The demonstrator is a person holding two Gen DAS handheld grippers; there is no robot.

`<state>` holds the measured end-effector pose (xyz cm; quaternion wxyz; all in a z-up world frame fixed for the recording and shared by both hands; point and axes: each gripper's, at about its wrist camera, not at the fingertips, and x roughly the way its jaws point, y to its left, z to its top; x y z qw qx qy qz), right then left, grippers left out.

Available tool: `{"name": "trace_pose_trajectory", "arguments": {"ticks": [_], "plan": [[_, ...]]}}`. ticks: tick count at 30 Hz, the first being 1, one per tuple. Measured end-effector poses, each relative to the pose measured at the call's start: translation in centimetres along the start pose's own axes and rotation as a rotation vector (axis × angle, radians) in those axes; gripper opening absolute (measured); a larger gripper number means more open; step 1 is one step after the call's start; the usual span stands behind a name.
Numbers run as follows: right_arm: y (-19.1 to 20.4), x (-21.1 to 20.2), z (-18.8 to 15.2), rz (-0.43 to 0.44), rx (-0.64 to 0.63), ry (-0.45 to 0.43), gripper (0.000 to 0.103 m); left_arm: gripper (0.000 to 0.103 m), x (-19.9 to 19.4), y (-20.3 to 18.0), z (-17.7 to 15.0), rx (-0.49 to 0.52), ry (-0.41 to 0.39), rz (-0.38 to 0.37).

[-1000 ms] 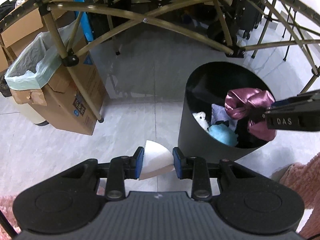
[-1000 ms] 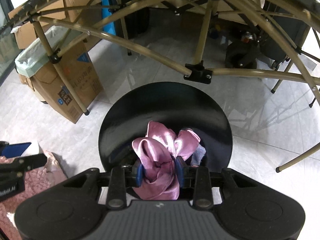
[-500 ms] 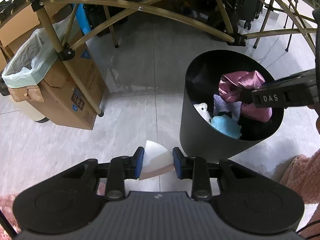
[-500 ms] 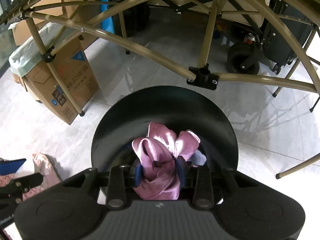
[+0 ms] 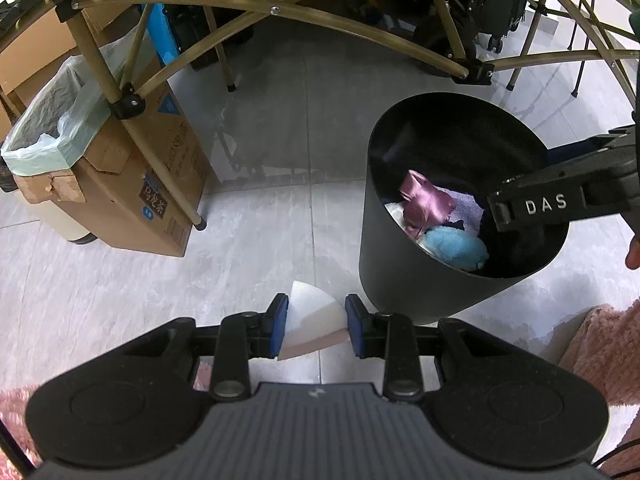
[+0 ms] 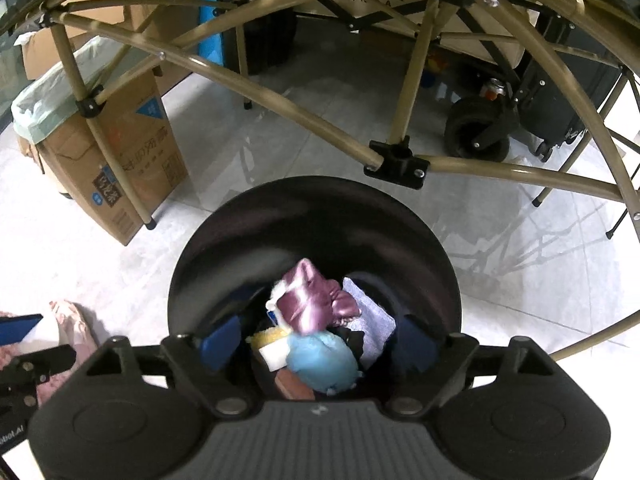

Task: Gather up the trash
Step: 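Lower the white foam wedge into the bin and open the left gripper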

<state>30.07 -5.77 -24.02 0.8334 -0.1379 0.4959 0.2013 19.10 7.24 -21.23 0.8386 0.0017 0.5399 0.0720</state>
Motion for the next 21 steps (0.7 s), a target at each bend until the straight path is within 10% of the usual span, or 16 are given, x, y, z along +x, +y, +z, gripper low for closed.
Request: {"name": "trace_pose_trajectory", "arguments": {"ticks": [21], "plan": [[-2.1,-1.8,-0.5,-0.028,0.032,-0.014,0.103,0.032,0.2,-1.8,0.9,0.039,-0.007,0.0]]}}
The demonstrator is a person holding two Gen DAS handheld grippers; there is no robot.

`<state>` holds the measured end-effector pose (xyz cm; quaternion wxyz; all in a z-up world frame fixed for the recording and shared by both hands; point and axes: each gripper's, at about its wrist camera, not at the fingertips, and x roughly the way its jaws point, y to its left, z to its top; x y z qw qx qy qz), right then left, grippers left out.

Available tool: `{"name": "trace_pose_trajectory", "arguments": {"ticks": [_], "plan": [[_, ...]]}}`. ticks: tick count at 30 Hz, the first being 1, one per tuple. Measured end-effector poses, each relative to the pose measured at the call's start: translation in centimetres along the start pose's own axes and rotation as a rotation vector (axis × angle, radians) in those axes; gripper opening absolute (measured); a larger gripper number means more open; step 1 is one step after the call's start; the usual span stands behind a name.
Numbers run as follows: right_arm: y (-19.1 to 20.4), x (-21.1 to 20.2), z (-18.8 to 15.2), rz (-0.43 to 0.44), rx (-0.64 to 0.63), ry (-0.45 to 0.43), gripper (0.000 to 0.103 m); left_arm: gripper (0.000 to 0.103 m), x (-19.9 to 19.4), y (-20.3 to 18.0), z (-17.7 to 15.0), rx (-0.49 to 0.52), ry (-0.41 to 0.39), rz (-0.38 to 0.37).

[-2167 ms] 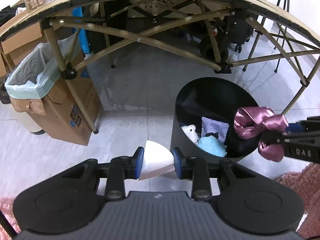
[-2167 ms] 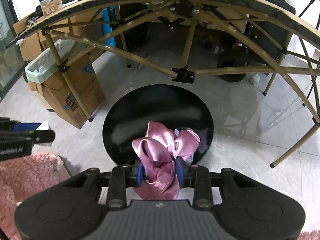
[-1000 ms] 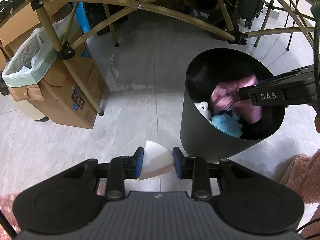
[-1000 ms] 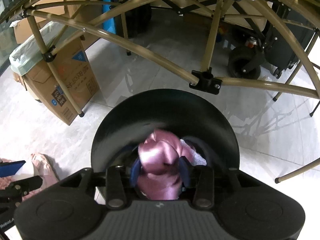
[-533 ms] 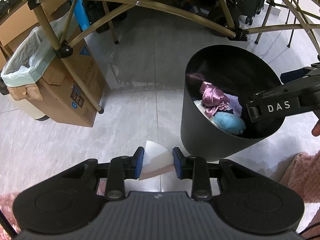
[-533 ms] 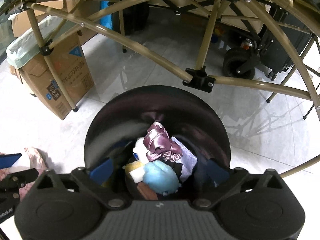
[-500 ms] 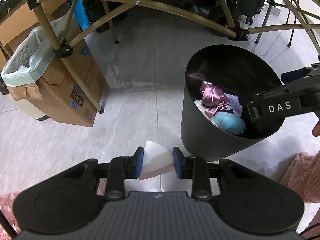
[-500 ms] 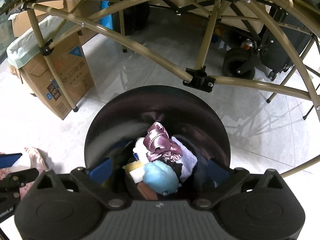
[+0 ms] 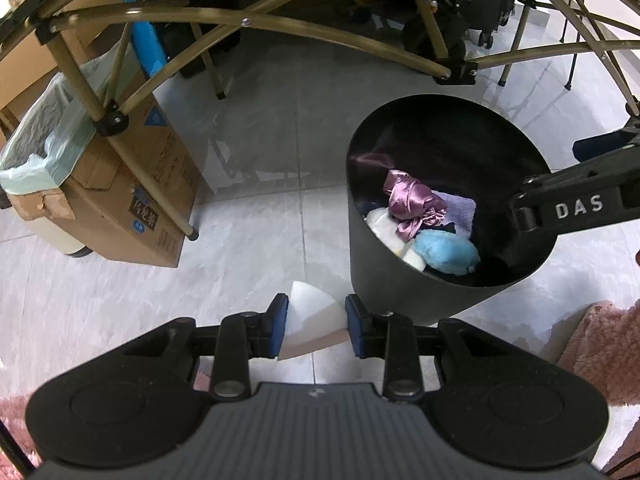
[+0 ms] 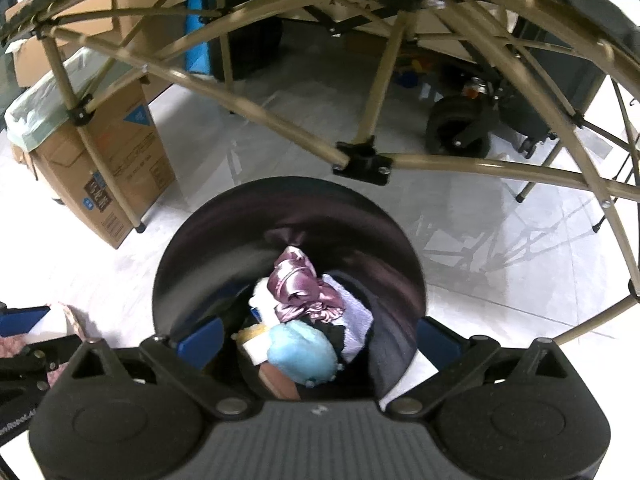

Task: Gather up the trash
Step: 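Lower the white foam wedge into the bin and open the left gripper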

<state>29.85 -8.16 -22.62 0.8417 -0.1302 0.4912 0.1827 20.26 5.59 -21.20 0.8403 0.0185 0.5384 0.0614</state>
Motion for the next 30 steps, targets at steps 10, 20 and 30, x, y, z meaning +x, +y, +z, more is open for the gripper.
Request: {"name": "trace_pose_trajectory", "arguments": {"ticks": [10,20,30], "plan": [[-3.6,-2.3,-0.6,-0.027,0.081,-0.053,0.103,0.032,-0.4,-2.7,1.4,0.055,-0.034,-0.017],[-7.8,-3.8,-1.8,-0.073,0.168,-0.079,0.103,0.032,-0.6,-6.4,3.4,0.131,-0.071,-0.04],[-11.3,-5.2,-3.3,-0.116,0.259,-0.105,0.103,0.032,0.4,-10.0,5.4,0.196,-0.08,-0.064]]}}
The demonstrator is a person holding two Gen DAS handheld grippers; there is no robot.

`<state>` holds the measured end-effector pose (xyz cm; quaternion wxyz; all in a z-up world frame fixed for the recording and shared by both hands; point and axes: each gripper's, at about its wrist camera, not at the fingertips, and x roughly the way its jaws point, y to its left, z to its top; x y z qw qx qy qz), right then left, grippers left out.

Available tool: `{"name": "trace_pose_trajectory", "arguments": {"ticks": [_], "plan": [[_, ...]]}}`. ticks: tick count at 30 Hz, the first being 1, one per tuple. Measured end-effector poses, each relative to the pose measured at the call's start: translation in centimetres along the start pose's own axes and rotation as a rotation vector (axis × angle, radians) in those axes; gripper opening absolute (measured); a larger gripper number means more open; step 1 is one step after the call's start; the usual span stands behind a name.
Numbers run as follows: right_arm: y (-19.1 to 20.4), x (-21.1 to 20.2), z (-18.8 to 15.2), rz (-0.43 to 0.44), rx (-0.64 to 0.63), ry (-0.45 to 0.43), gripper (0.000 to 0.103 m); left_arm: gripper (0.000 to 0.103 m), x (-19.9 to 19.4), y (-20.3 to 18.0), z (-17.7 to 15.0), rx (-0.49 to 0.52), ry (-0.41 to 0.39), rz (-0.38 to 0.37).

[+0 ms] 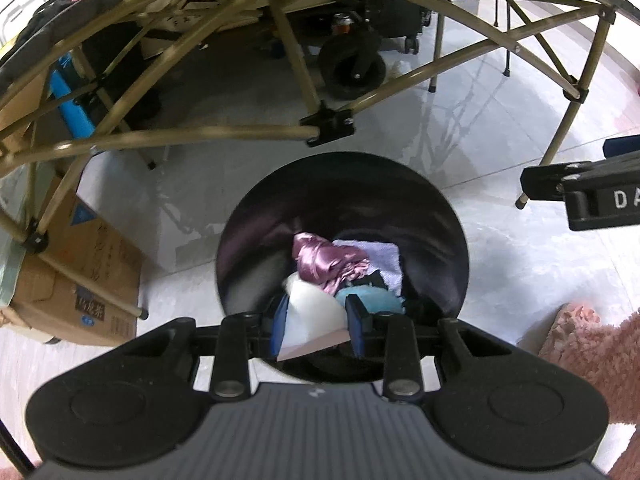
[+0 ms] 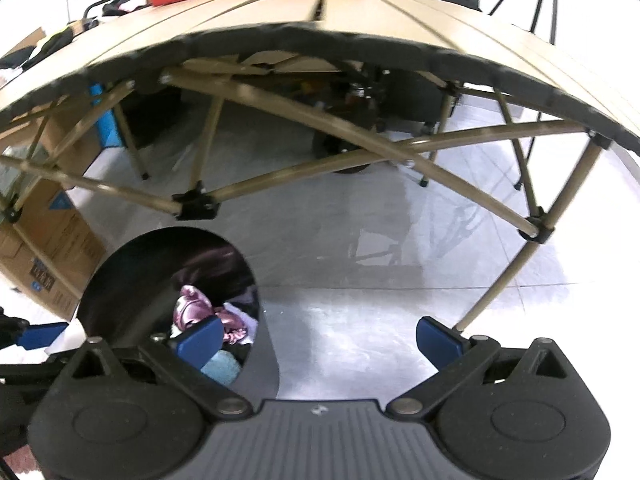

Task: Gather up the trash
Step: 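Lower the white foam wedge into the bin and open the left gripper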

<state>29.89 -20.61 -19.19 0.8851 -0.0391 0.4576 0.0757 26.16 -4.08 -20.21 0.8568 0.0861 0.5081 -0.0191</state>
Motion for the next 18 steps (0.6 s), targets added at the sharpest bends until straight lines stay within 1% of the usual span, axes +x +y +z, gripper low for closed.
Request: {"name": "trace_pose_trajectory", "arguments": {"ticks": [6,12,18], "plan": [[-1.4,0.3,-0.2,-0.025,0.04,0.005,0.103,0.032,1.1,-1.4,1.5,0.018,0.009,-0.018],[-2.1,0.7,-0.3,-0.041,0.06,0.013,0.103,0.032,2.9,-2.1,2.4,0.018,0.051,-0.031],[-2.1,0.9,-0.3,-0.043,0.071,0.014,0.103,0.032,4.2,-2.2,3.1,0.005,0.077,-0.034]]}}
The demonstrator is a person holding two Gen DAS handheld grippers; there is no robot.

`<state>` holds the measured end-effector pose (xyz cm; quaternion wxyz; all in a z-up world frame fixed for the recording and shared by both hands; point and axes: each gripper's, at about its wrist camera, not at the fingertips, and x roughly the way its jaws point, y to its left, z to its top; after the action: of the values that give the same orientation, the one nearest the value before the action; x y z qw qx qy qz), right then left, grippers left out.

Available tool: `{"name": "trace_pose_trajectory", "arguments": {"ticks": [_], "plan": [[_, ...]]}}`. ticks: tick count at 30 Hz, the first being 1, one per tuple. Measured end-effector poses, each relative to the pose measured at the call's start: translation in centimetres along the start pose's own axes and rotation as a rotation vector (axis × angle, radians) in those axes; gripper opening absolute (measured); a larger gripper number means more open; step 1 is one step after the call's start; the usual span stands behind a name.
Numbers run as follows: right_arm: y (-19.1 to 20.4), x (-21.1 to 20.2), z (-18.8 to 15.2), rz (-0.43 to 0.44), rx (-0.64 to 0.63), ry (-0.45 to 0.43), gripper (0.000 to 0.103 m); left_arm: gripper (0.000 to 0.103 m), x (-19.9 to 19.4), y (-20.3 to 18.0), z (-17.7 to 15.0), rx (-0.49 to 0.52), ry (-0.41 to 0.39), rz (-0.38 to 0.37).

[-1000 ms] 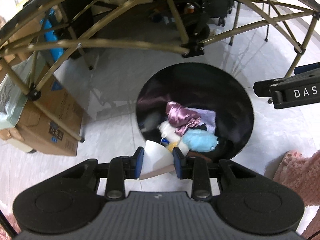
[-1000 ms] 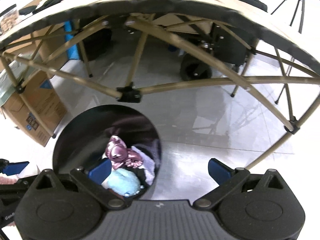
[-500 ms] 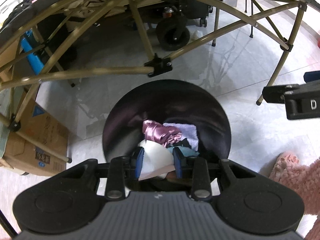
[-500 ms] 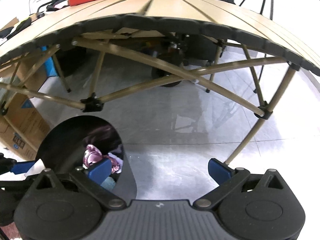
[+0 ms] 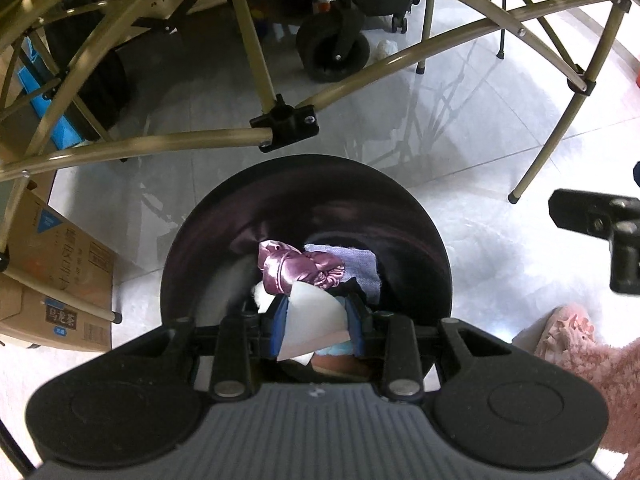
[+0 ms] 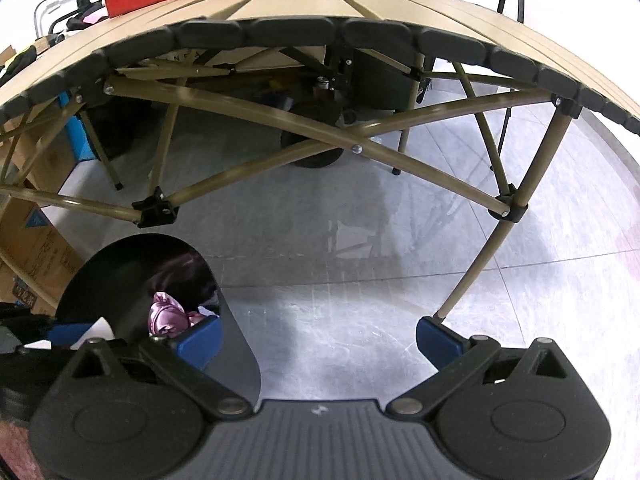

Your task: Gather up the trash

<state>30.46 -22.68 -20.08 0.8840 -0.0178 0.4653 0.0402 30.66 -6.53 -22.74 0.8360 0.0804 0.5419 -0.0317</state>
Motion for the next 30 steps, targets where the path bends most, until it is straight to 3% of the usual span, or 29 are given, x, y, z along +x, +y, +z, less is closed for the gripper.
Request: {"name": "trace_pose_trajectory", "arguments": {"ticks": [5,6,10,15,19,30], "plan": [[0.1,0.3,0.0,-0.002,-0.002,0.007,0.103,0.035,0.3,0.0,0.2,-0.003,0.01,-0.001],[0.1,0.3,0.1,-0.002,-0.002,0.007,0.103,0.043,0.3,0.0,0.2,-0.006,0.012,-0.001],[0.1,0.3,0.1,-0.001,-0.002,0.007,0.103,0.103,0.2,0.4,0.2,-0.038,0.002,-0.003],[0.1,0.3,0.1,-0.001,-0.002,0.007,0.103,0.103,0.4,0.8,0.2,-0.052,0.021,0.049],[0.1,0.3,0.1,0.0,-0.001,0.006,0.103,0.103,0.7,1.3,0.1,-0.073,0.045,0.032],[0.5,-0.3,0.3,0.027,-0.005,-0.003,0.103,0.103,-1.1,2.0,-0.3,-0.082,-0.004,0.04]]}}
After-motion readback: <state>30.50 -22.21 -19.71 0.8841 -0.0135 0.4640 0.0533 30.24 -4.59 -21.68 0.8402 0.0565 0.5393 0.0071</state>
